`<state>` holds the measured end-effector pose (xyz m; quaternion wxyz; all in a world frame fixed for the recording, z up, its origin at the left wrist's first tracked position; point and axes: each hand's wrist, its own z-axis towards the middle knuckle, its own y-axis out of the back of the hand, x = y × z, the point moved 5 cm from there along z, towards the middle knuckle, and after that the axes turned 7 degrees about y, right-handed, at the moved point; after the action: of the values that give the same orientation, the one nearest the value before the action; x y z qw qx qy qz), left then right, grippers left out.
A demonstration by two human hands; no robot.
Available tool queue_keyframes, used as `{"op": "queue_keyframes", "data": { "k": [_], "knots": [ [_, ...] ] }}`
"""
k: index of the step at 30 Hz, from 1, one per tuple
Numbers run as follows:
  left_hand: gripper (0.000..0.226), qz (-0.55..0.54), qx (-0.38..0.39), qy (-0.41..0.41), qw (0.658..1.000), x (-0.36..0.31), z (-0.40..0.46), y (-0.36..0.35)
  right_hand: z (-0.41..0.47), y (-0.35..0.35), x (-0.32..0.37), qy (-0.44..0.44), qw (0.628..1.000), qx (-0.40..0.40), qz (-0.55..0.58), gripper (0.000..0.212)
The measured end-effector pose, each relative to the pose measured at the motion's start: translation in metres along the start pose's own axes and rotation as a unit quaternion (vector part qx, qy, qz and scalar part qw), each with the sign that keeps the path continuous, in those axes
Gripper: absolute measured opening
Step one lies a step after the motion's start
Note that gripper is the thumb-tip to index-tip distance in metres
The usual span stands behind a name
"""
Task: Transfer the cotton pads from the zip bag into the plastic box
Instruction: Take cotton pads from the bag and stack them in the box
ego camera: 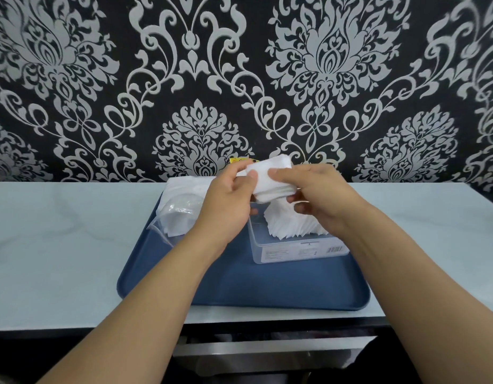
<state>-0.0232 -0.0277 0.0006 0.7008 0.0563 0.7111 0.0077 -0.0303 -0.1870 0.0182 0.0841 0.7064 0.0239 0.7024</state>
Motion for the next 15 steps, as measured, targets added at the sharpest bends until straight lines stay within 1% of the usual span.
{"op": "queue_keyframes", "data": {
  "k": [1, 2, 4, 6, 7, 9, 10, 11, 13, 15],
  "knots": [
    [0.027, 0.079, -0.038, -0.039, 0.995, -0.002, 0.001, 0.004, 0.003, 0.004, 0.001, -0.001, 1.0, -0.017, -0.017, 0.023],
    [0.027, 0.149, -0.071, -0.079, 0.983, -0.005, 0.0, 0.008, 0.006, 0.008, 0.001, -0.002, 0.998, -0.032, -0.051, 0.03],
    [0.023, 0.222, -0.097, -0.135, 0.961, -0.009, -0.003, 0.009, 0.01, 0.005, -0.001, 0.002, 0.986, -0.038, -0.161, 0.045],
    [0.024, 0.265, -0.096, -0.161, 0.946, -0.011, -0.007, 0.007, 0.016, -0.005, -0.006, 0.023, 0.955, -0.042, -0.293, 0.057],
    [0.024, 0.286, -0.094, -0.162, 0.94, -0.011, -0.007, 0.006, 0.018, -0.009, -0.008, 0.038, 0.932, -0.053, -0.357, 0.057],
    [0.022, 0.317, -0.073, -0.142, 0.935, -0.008, -0.008, 0.004, 0.02, -0.016, -0.009, 0.051, 0.888, -0.066, -0.451, 0.05],
    [0.019, 0.335, -0.046, -0.127, 0.932, -0.004, -0.008, 0.003, 0.02, -0.019, -0.009, 0.05, 0.872, -0.065, -0.483, 0.047],
    [0.016, 0.363, -0.009, -0.113, 0.925, 0.0, -0.008, 0.0, 0.021, -0.021, -0.009, 0.045, 0.858, -0.06, -0.509, 0.045],
    [0.012, 0.423, 0.055, -0.096, 0.9, 0.009, -0.01, -0.006, 0.021, -0.025, -0.01, 0.042, 0.833, -0.059, -0.548, 0.041],
    [0.018, 0.446, 0.085, -0.095, 0.886, 0.013, -0.01, -0.008, 0.021, -0.028, -0.011, 0.056, 0.814, -0.072, -0.573, 0.04]
  ]
}}
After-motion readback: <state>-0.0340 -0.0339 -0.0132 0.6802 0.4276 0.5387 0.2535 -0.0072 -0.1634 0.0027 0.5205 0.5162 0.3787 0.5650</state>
